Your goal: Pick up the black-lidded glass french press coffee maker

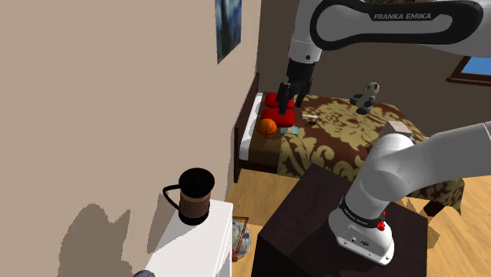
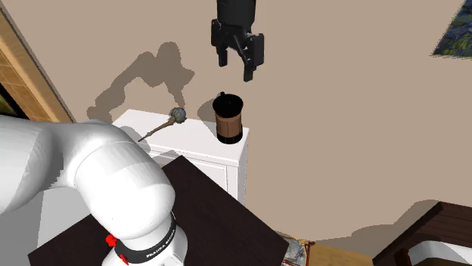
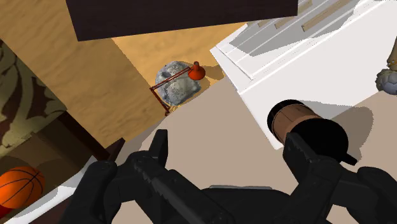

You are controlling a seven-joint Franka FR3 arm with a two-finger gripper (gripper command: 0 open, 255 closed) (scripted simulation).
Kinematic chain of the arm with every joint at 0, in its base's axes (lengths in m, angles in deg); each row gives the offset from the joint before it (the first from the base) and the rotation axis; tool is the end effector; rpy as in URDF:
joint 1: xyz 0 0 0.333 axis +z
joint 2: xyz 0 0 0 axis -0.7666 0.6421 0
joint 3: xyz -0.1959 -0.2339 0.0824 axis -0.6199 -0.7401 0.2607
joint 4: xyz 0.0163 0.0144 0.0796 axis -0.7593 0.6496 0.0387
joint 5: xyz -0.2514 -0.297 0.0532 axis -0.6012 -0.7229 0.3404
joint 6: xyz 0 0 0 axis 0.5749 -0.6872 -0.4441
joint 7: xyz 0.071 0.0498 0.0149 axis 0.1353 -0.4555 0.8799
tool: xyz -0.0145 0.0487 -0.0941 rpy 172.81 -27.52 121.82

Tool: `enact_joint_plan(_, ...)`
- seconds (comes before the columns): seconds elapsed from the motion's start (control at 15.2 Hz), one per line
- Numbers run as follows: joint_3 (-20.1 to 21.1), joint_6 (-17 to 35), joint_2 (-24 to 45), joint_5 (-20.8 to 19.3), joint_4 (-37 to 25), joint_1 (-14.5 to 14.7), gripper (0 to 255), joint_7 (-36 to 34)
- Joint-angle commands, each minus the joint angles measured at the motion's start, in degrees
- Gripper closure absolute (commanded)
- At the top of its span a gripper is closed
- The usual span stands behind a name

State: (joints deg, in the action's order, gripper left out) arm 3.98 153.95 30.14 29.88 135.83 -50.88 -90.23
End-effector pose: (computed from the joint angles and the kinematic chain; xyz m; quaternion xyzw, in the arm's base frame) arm 0.3169 0.0134 0.5533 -0.9974 0.0664 -0.0093 0.0255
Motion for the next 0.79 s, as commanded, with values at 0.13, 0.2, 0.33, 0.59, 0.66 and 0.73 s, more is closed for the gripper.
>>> enact_joint_plan(0.13,1.5,3.3,2.8,1.0,0.5,0.7,0,-1.2)
enact_joint_plan(0.2,2.3,5.0,4.3,1.5,0.7,1.0,0,-1.8)
enact_joint_plan(0.33,3.7,8.3,7.5,2.4,0.7,1.7,0,-3.0)
enact_joint_plan(0.59,6.7,14.6,14.6,3.7,-0.1,2.8,0,-5.3)
enact_joint_plan(0.66,7.4,16.2,16.5,3.9,-0.5,3.0,0,-5.9)
enact_joint_plan(0.73,8.1,17.7,18.4,4.0,-0.9,3.3,0,-6.5)
